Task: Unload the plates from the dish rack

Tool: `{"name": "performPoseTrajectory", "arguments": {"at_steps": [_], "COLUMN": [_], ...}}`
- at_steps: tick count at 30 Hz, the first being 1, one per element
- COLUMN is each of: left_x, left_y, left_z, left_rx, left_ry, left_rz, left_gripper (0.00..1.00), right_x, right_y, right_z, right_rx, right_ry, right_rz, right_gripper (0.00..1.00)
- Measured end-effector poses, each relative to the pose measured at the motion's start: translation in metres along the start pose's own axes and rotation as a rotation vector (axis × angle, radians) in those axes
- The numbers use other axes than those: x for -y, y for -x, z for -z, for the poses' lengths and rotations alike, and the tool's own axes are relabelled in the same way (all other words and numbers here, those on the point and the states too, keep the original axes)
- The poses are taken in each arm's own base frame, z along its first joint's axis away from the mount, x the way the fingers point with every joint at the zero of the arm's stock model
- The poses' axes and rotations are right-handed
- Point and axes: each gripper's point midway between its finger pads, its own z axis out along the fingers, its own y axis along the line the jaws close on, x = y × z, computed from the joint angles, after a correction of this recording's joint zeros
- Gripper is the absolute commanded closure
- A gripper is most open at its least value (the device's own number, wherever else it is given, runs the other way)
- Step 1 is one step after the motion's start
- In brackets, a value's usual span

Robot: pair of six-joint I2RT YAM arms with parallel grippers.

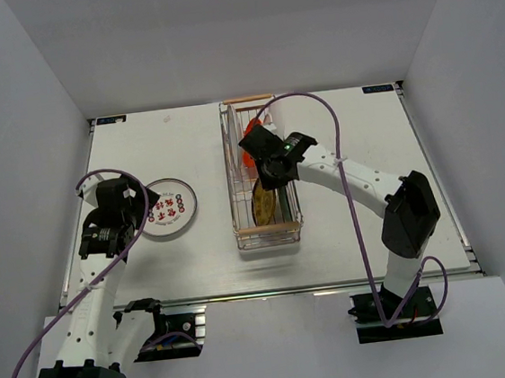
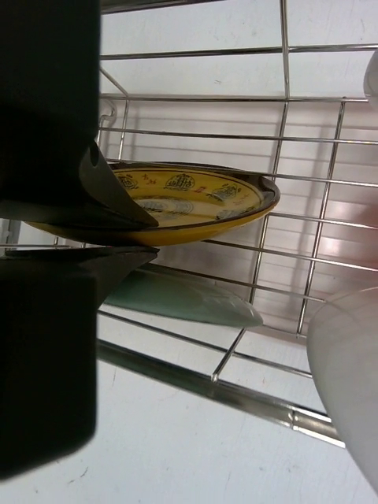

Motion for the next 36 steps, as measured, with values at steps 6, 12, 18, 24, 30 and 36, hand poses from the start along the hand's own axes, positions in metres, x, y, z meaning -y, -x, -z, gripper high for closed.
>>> {"name": "performPoseTrajectory", "arguments": {"at_steps": [6,12,18,24,30,36], "left_x": [0.000,0.000,0.000,0.000,0.002,0.009], "left_y": [0.000,0.000,0.001,0.001,0.004,0.005], "left_z": [0.001,0.001,0.001,0.002,0.005,0.005], "left_rx": [0.001,0.002,0.003,0.004,0.016,0.018], "left_ry": [-0.002,-0.002,-0.002,-0.003,-0.018,-0.053], "left_rz": [0.001,0.001,0.001,0.001,0.005,-0.003], "left_gripper": [0.02,0.02,0.02,0.02,0.02,0.02], "right_x": [0.004,0.006,0.014,0.061,0.172,0.246], "right_y": [0.012,0.035,0.072,0.100,0.085,0.059], "right_z": [0.012,0.043,0.100,0.137,0.117,0.089], "right_rx": [0.032,0.130,0.317,0.490,0.546,0.531], "right_ry": [-0.013,0.022,0.070,0.014,-0.171,-0.262], "right_rz": [0.022,0.029,-0.008,-0.121,-0.351,-0.544], "right_gripper": [1.00,1.00,1.00,1.00,1.00,1.00]}}
